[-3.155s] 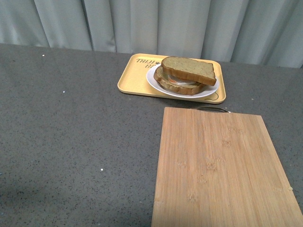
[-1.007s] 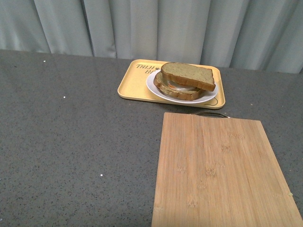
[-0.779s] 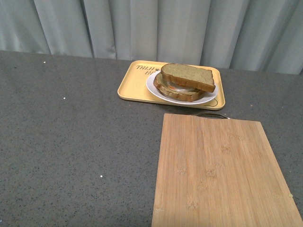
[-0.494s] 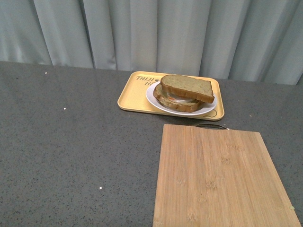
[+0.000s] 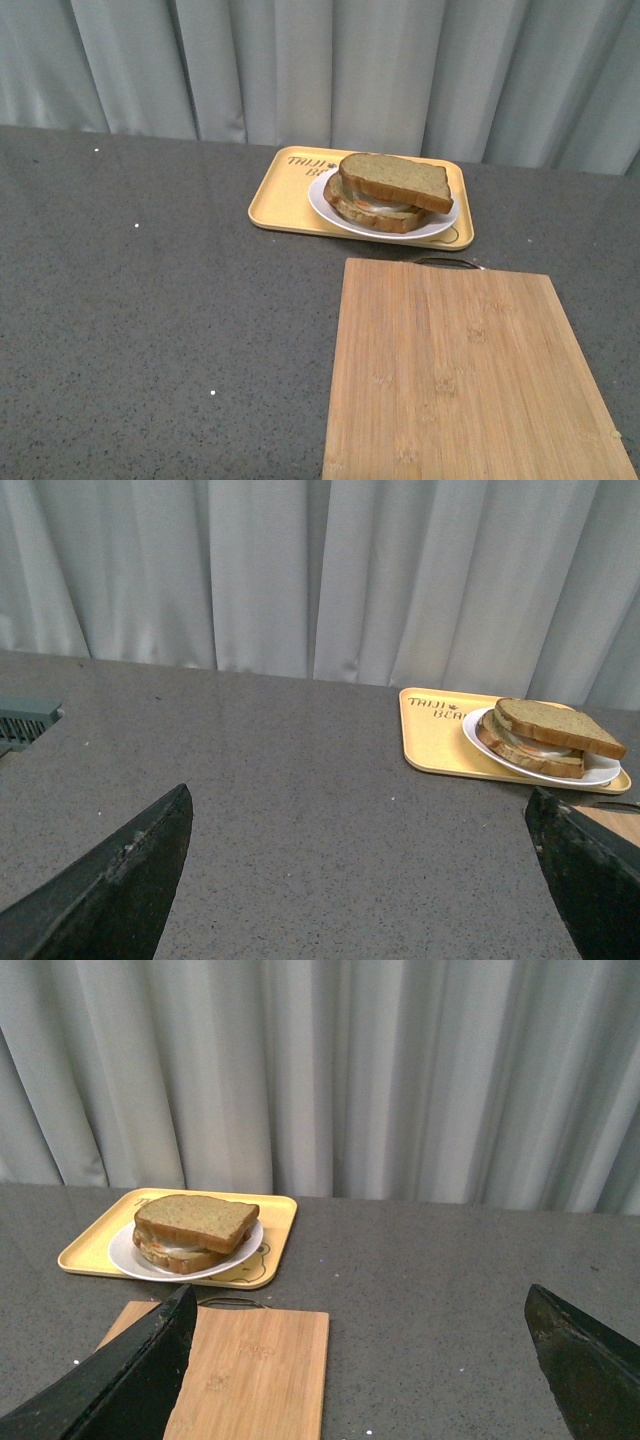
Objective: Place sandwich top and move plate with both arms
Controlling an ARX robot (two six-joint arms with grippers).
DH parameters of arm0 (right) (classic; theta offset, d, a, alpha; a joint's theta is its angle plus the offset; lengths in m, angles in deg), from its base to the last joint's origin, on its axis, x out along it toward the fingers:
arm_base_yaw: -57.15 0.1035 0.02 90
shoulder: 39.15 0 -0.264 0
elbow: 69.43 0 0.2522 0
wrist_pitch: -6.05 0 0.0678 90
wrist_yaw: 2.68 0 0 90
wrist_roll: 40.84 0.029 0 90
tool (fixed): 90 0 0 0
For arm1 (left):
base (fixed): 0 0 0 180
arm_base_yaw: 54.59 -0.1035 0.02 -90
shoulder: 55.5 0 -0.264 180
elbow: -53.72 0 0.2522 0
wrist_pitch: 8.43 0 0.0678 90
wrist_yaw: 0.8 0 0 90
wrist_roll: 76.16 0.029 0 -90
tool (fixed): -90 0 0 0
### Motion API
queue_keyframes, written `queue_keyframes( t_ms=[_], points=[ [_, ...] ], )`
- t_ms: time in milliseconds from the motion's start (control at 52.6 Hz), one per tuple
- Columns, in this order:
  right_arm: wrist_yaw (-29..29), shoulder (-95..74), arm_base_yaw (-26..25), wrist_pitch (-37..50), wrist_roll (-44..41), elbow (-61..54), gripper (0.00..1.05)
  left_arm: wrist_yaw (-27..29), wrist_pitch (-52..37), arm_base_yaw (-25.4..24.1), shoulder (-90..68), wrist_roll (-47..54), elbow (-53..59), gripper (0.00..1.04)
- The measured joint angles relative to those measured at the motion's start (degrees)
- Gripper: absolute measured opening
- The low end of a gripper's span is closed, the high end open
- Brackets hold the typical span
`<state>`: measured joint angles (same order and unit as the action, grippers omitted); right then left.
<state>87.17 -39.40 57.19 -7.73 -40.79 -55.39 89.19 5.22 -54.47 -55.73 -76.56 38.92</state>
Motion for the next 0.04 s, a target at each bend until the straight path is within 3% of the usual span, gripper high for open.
queue_keyframes(
  t_ms=[38],
  points=[
    [0.0,0.0,0.0,0.0,0.0,0.0,0.95,0.0,0.0,0.0,0.0,0.0,0.0,0.98]
  ],
)
